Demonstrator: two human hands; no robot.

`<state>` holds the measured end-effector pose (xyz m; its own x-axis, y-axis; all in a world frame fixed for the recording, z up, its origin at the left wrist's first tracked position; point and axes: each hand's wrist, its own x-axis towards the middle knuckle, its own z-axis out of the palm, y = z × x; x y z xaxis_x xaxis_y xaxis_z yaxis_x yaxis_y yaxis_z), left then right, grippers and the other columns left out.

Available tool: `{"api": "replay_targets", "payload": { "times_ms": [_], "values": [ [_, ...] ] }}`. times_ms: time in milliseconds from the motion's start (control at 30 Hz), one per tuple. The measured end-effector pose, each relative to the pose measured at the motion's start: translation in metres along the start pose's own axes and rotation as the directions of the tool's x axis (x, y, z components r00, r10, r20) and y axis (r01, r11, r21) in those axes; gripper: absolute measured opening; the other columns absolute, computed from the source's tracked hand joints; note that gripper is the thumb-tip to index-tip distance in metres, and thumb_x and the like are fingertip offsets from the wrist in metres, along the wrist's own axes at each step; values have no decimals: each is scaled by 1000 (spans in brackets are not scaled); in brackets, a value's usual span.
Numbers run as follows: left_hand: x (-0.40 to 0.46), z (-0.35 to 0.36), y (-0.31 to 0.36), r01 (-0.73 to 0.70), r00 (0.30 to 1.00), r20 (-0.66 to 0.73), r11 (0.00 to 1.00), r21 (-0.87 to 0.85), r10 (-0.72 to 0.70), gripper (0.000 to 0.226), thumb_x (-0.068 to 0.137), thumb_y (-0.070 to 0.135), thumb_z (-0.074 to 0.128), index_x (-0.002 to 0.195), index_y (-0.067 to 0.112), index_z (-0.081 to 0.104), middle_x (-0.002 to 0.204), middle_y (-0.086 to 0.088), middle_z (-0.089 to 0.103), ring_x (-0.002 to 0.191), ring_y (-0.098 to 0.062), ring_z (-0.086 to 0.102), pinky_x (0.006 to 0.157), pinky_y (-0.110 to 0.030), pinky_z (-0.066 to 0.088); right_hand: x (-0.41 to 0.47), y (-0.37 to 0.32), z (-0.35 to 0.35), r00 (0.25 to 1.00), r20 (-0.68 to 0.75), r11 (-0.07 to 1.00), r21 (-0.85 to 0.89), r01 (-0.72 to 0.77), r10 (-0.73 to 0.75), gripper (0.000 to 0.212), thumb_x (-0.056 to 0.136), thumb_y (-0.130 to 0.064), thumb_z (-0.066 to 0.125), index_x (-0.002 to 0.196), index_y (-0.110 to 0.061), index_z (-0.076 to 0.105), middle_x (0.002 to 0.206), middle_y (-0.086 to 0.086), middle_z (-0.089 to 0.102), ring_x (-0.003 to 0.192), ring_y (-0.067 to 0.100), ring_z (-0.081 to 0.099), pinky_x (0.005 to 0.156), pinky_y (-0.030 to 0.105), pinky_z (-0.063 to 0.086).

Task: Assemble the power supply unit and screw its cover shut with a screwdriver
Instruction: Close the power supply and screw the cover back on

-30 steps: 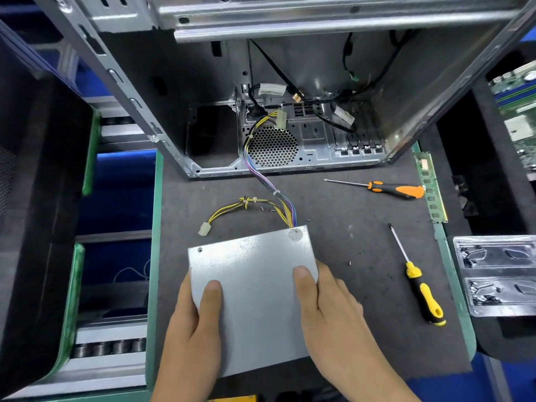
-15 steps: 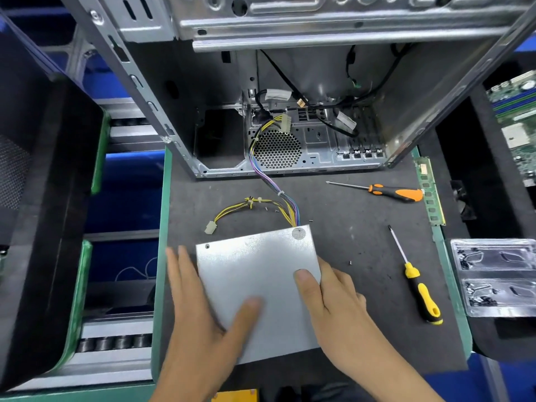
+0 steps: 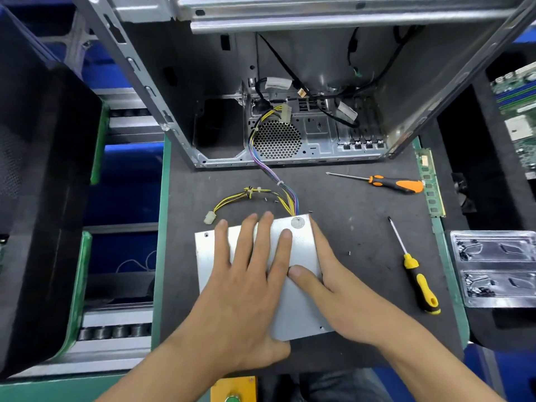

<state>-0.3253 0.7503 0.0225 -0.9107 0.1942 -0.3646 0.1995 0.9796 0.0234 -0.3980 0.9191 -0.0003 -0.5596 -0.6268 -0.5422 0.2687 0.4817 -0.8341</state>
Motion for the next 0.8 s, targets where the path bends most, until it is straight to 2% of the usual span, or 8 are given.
{"api": "replay_targets", "payload": {
  "times_ms": [100, 267, 400, 500, 600, 800],
  "values": [
    [-1, 1, 0, -5, 1000, -17, 1000, -3, 5, 125, 52, 72, 56, 148, -6, 36, 154, -40, 22, 141, -58, 24, 107, -78, 18, -3, 5, 5, 1000, -11, 998, 57, 4, -4, 72, 100, -46, 42, 145, -63, -12, 136, -45, 37, 121, -8, 51, 93, 13, 46],
    [2, 3, 0, -16, 998, -56, 1000, 8, 16, 123, 58, 71, 51, 150, -9, 32, 156, -41, 13, 145, -58, 15, 108, -78, 13, -3, 13, 8, 999, -25, 995, 92, 26, -24, 68, 102, -47, 40, 141, -68, -10, 135, -49, 33, 122, -11, 47, 93, 13, 44],
    [3, 5, -1, -32, 996, -78, 999, 12, 33, 123, 59, 72, 52, 150, -8, 31, 156, -42, 11, 144, -59, 14, 108, -79, 11, -3, 16, 10, 998, -38, 994, 102, 49, -45, 67, 101, -48, 40, 142, -67, -9, 135, -49, 34, 122, -10, 48, 91, 10, 45],
    [2, 9, -2, -48, 995, -90, 999, 14, 49, 123, 60, 72, 53, 150, -8, 31, 157, -42, 9, 145, -58, 11, 109, -79, 9, -4, 15, 11, 998, -37, 992, 113, 52, -48, 68, 100, -47, 40, 145, -64, -9, 138, -46, 34, 124, -8, 47, 95, 15, 45],
    [2, 10, -2, -50, 994, -97, 999, 3, 50, 120, 61, 71, 51, 151, -6, 31, 157, -41, 8, 146, -57, 9, 109, -79, 9, -5, 13, 12, 998, -35, 992, 117, 50, -47, 70, 96, -51, 39, 145, -64, -9, 139, -46, 32, 126, -9, 46, 94, 10, 43],
    [2, 10, -2, -33, 993, -108, 999, 20, 35, 121, 59, 72, 52, 153, -2, 30, 158, -40, 10, 147, -56, 10, 110, -79, 10, -8, 10, 5, 997, 8, 995, 69, 77, -78, 69, 103, -40, 42, 150, -56, -5, 153, -32, 25, 133, -4, 41, 106, 26, 42]
  ]
}}
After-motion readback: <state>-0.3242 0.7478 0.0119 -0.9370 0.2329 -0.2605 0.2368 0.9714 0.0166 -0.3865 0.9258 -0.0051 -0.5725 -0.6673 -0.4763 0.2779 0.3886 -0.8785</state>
